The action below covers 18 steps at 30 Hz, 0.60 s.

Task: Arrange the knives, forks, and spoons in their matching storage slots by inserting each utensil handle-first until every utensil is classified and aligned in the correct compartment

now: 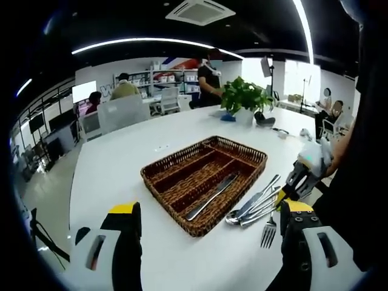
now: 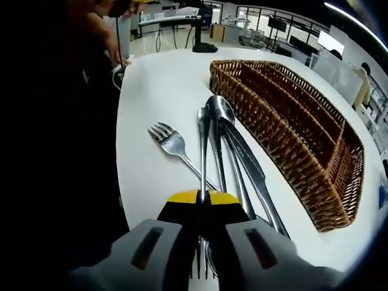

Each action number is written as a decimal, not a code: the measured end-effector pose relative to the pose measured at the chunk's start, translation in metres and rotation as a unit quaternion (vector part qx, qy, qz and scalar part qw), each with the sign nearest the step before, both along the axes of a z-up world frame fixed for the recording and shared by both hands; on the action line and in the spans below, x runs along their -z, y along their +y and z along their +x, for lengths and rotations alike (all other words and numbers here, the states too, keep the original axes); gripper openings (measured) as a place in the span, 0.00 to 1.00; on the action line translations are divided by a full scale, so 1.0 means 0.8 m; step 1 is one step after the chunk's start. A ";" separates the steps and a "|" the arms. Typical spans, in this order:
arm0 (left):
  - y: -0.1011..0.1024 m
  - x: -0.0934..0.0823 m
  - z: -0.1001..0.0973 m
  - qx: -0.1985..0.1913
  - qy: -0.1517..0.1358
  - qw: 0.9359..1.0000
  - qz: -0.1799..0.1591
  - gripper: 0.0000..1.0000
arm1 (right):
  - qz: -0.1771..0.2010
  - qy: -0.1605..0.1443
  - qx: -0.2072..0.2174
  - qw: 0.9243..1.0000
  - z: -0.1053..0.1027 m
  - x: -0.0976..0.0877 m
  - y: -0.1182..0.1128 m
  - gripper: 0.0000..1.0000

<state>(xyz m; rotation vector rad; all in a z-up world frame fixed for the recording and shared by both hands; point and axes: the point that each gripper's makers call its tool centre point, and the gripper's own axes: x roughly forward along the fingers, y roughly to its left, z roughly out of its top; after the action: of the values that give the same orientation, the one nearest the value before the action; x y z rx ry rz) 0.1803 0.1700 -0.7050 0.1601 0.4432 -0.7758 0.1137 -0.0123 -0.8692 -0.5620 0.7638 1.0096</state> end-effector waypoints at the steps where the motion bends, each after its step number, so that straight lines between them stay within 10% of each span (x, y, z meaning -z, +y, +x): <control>1: 0.000 0.000 0.000 0.000 0.000 1.000 0.000 0.97 | 0.002 0.004 0.002 1.000 0.001 0.000 0.000 0.01; 18: -0.004 0.006 0.004 0.002 0.001 1.000 -0.002 0.97 | 0.004 -0.006 -0.026 1.000 0.003 -0.031 -0.002 0.00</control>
<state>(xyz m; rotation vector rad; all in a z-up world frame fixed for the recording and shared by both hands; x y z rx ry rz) 0.1837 0.1670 -0.7097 0.1563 0.4440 -0.7812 0.1163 -0.0139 -0.8448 -0.5833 0.7376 1.0563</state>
